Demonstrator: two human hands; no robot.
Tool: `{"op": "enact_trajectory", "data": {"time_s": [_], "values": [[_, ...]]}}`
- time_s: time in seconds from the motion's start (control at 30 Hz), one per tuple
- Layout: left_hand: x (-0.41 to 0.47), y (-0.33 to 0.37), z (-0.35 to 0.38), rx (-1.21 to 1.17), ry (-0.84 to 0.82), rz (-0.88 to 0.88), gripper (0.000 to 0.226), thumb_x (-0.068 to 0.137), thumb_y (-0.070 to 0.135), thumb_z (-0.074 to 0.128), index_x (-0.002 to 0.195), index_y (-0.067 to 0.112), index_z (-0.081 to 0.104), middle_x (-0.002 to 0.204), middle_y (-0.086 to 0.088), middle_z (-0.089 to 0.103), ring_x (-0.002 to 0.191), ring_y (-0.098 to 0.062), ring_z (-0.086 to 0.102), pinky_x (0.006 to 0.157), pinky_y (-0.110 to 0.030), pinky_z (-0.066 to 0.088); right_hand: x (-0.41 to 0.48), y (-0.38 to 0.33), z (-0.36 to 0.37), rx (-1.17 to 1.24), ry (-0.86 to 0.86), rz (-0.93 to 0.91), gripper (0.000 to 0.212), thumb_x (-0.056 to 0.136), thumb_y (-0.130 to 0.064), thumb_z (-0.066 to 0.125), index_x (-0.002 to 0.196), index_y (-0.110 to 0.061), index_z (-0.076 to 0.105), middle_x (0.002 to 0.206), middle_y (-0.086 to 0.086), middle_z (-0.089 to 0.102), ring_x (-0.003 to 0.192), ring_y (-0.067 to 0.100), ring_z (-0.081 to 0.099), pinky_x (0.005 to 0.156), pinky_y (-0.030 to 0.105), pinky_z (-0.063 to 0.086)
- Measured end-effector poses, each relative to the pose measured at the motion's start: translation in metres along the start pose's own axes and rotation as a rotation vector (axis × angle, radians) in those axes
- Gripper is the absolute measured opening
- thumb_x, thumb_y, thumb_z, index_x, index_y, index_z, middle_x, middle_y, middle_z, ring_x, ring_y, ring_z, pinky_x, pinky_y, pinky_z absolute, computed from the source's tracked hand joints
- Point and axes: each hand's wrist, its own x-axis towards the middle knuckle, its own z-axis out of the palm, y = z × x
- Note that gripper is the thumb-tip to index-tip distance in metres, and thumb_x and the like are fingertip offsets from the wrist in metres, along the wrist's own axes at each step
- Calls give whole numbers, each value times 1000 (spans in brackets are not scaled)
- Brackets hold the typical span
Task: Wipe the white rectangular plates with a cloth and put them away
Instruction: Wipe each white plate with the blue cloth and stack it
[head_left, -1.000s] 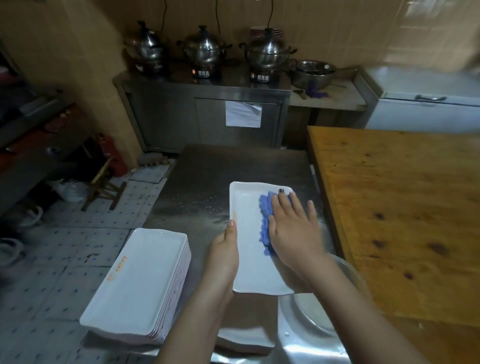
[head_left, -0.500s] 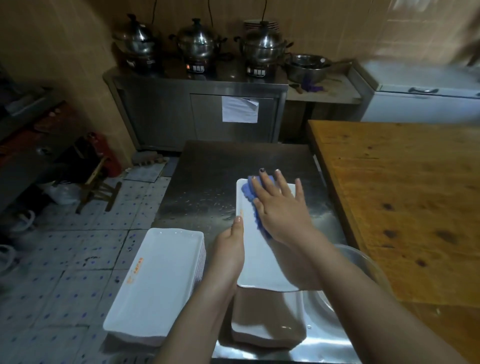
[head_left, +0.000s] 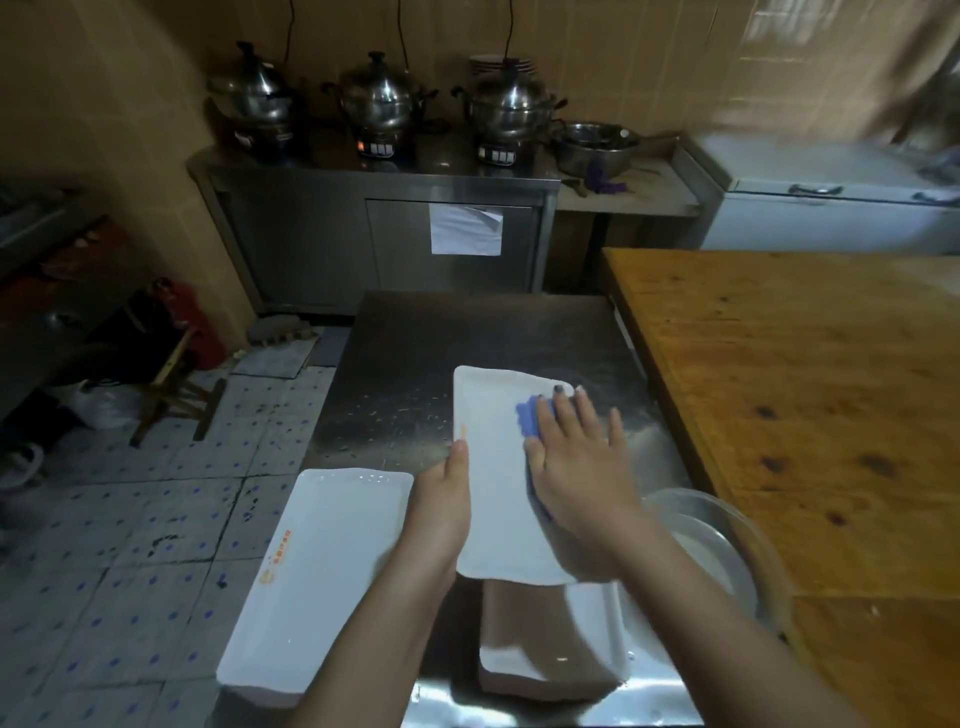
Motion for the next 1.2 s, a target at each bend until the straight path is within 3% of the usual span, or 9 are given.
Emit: {"op": "enact_trajectory", "data": {"time_s": [0.1, 0.3, 0.47, 0.6, 0.73, 0.9, 1.0, 1.07, 1.2], "values": [[-2, 0, 2, -31, -12, -13, 43, 98, 43, 36, 74, 19, 62, 74, 2, 67, 67, -16, 66, 55, -21, 48, 16, 1, -12, -11, 4, 76, 55, 101, -42, 11, 152, -23, 3, 161, 1, -4, 146, 21, -10, 114, 44, -11], [9, 7, -12, -37, 30, -11, 40, 97, 47, 34, 76, 24, 59, 72, 1, 66, 61, -14, 65, 46, -18, 45, -51, -15, 8, 105, -83, -36, 59, 99, -44, 10, 152, -21, -6, 160, -1, -11, 145, 16, -18, 109, 40, -18], [0, 5, 2, 1, -24, 11, 44, 99, 41, 35, 77, 17, 63, 86, -7, 70, 80, -25, 68, 78, -36, 55, -17, -7, -2, 104, -60, 67, 57, 100, -41, 9, 152, -21, -5, 160, 0, -10, 146, 17, -13, 115, 44, -11], [-2, 0, 12, -20, -40, 29, 42, 99, 39, 36, 74, 19, 64, 77, -1, 69, 78, -22, 67, 78, -35, 53, 19, -24, -14, 52, -15, 251, 56, 101, -37, 11, 152, -18, -2, 160, 3, -5, 146, 21, -11, 114, 44, -13], [2, 0, 11, -35, -18, 31, 43, 98, 43, 35, 71, 24, 62, 86, -3, 69, 87, -26, 66, 86, -40, 53, 20, -47, -22, 186, -20, 194, 56, 102, -34, 15, 152, -15, -3, 160, 5, -6, 146, 23, -10, 115, 42, -10], [4, 6, 6, -279, -40, -44, 37, 99, 39, 37, 85, 18, 64, 82, 0, 69, 75, -11, 66, 63, -22, 50, -9, -65, -35, 381, -173, -78, 55, 102, -34, 17, 152, -18, 3, 160, 0, -5, 146, 17, -10, 116, 41, -7], [0, 8, 1, -436, -84, -169, 36, 97, 43, 40, 85, 18, 64, 75, -1, 71, 73, -14, 65, 60, -28, 49, -26, -63, -43, 361, -255, -174, 53, 103, -29, 16, 152, -19, 0, 160, -2, -5, 146, 15, -10, 116, 42, -4], [-2, 10, -1, -457, -79, -219, 38, 95, 49, 41, 81, 21, 63, 64, 3, 70, 65, -12, 65, 51, -24, 46, -40, -61, -45, 283, -250, -229, 54, 102, -29, 14, 152, -20, -4, 160, -4, -7, 146, 14, -12, 115, 43, -6], [0, 12, 0, -288, 1, -103, 41, 98, 43, 37, 73, 20, 60, 60, 3, 65, 54, -11, 62, 40, -17, 44, -60, -47, -43, 124, -208, -229, 55, 102, -37, 11, 151, -24, -10, 159, -6, -13, 144, 13, -18, 113, 45, -15]]}}
